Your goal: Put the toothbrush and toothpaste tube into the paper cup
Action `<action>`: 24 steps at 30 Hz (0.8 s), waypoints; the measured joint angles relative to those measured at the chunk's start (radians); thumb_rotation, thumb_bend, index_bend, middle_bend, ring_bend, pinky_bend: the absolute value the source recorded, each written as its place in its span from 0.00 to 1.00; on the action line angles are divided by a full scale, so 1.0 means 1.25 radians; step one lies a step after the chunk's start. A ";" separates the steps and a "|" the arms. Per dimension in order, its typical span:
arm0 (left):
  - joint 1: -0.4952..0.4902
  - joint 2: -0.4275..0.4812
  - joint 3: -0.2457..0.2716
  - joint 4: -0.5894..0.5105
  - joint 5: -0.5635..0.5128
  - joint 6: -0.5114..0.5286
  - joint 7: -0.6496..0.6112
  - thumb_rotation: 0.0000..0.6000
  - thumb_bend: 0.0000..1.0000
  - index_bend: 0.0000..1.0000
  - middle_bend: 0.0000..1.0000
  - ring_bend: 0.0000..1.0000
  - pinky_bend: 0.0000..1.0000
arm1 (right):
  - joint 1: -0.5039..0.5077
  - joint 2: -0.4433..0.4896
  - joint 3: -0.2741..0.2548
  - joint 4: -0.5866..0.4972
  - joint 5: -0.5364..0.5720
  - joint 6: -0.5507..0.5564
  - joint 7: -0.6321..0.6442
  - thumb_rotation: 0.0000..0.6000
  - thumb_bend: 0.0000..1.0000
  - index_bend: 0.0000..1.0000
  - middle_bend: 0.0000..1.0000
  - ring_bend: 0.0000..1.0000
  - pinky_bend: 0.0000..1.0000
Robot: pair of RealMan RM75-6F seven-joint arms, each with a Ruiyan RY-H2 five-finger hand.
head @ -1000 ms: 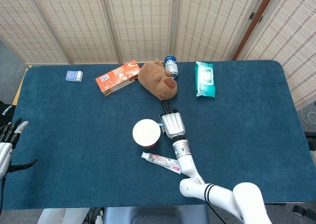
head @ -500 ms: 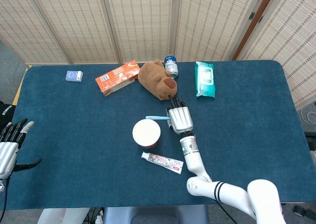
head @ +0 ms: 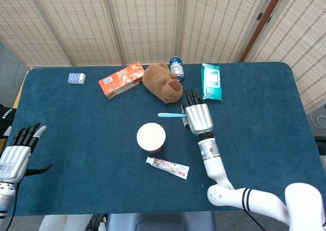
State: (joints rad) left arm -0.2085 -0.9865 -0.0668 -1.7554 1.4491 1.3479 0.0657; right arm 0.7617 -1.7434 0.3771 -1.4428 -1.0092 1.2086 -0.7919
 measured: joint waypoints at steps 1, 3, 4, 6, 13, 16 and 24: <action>-0.001 -0.002 0.000 -0.001 -0.001 -0.001 0.003 1.00 0.00 0.00 0.00 0.00 0.00 | -0.005 0.018 -0.002 -0.026 0.000 0.007 -0.009 1.00 0.30 0.58 0.11 0.00 0.27; -0.003 -0.006 0.000 -0.003 -0.002 -0.004 0.009 1.00 0.00 0.00 0.00 0.00 0.00 | -0.013 0.045 -0.006 -0.067 0.000 0.016 -0.022 1.00 0.30 0.58 0.11 0.00 0.27; -0.004 -0.008 0.000 -0.004 -0.002 -0.005 0.012 1.00 0.00 0.00 0.00 0.00 0.00 | -0.018 0.063 -0.010 -0.093 0.001 0.022 -0.031 1.00 0.30 0.58 0.11 0.00 0.27; -0.006 -0.011 0.001 -0.006 -0.003 -0.007 0.019 1.00 0.00 0.00 0.00 0.00 0.00 | -0.025 0.089 -0.015 -0.133 0.001 0.031 -0.044 1.00 0.30 0.58 0.11 0.00 0.27; -0.009 -0.020 0.003 -0.011 -0.005 -0.009 0.034 1.00 0.00 0.00 0.00 0.00 0.00 | -0.049 0.191 -0.049 -0.270 0.003 0.062 -0.110 1.00 0.30 0.58 0.11 0.00 0.27; -0.009 -0.023 0.005 -0.013 -0.002 -0.009 0.038 1.00 0.00 0.00 0.00 0.00 0.00 | -0.053 0.222 -0.064 -0.312 0.010 0.068 -0.139 1.00 0.30 0.58 0.11 0.00 0.27; -0.009 -0.025 0.005 -0.015 -0.002 -0.004 0.041 1.00 0.00 0.00 0.00 0.00 0.00 | -0.042 0.250 -0.100 -0.372 0.040 0.078 -0.216 1.00 0.30 0.58 0.11 0.00 0.27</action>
State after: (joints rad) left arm -0.2202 -1.0177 -0.0610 -1.7737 1.4472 1.3430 0.1169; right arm 0.7096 -1.4311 0.2524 -1.9085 -0.9596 1.3060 -1.0621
